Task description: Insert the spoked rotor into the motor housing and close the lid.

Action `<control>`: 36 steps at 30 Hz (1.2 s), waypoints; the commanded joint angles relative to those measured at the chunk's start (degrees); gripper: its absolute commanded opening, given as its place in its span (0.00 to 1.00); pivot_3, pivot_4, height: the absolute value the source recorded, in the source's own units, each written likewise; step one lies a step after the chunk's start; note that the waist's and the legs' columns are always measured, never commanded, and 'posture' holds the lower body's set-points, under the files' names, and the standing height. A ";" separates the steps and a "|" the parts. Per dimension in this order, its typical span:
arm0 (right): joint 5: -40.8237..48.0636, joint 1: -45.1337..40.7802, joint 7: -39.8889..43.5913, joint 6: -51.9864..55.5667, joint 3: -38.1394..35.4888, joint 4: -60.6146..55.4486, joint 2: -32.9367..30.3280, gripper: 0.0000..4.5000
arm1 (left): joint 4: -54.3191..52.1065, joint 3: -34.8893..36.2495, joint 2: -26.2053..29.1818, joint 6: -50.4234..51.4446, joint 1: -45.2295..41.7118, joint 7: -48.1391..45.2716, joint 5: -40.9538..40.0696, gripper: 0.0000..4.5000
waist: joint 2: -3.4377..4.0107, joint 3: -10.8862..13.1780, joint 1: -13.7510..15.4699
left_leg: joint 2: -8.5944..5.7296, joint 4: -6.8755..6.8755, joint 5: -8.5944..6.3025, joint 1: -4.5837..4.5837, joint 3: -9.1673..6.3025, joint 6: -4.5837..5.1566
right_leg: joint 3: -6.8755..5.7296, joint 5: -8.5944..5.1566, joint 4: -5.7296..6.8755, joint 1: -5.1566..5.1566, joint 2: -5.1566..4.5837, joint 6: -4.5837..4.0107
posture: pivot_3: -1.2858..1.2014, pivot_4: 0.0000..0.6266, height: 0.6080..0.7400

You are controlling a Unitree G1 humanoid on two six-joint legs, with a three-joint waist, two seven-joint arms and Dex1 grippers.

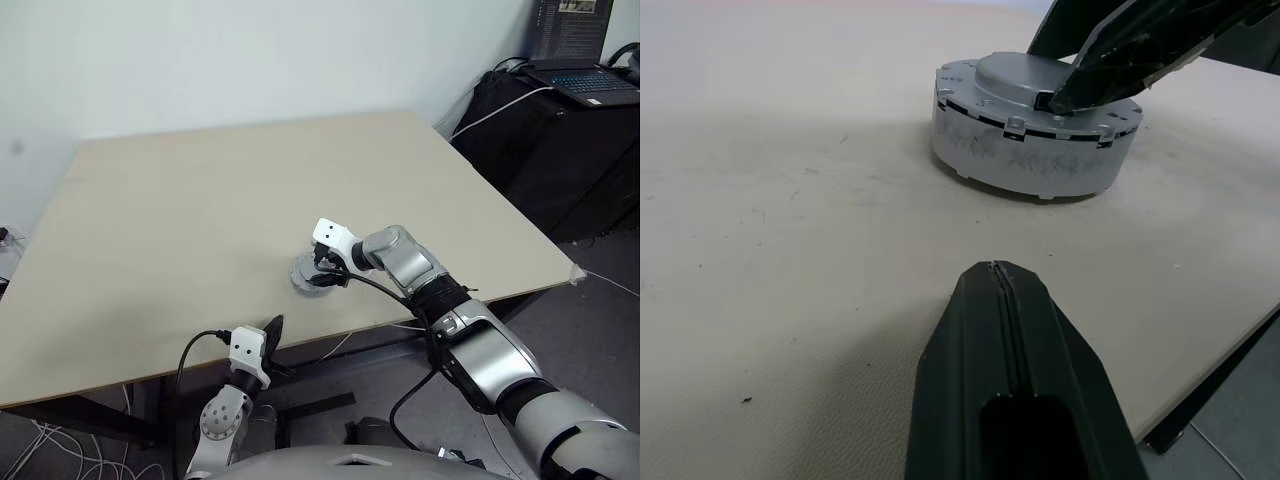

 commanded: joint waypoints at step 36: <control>-1.95 0.68 -3.56 4.40 0.80 1.78 0.02 0.71 | -31.14 6.77 2.39 50.18 -19.84 4.55 -6.48 0.00 | 0.35 0.24 0.02 | -0.03 -0.01 0.27 0.18 -0.07 -0.06 | -0.43 0.79 -0.21 -0.02 0.11 0.53 | 0.52 0.00 1.00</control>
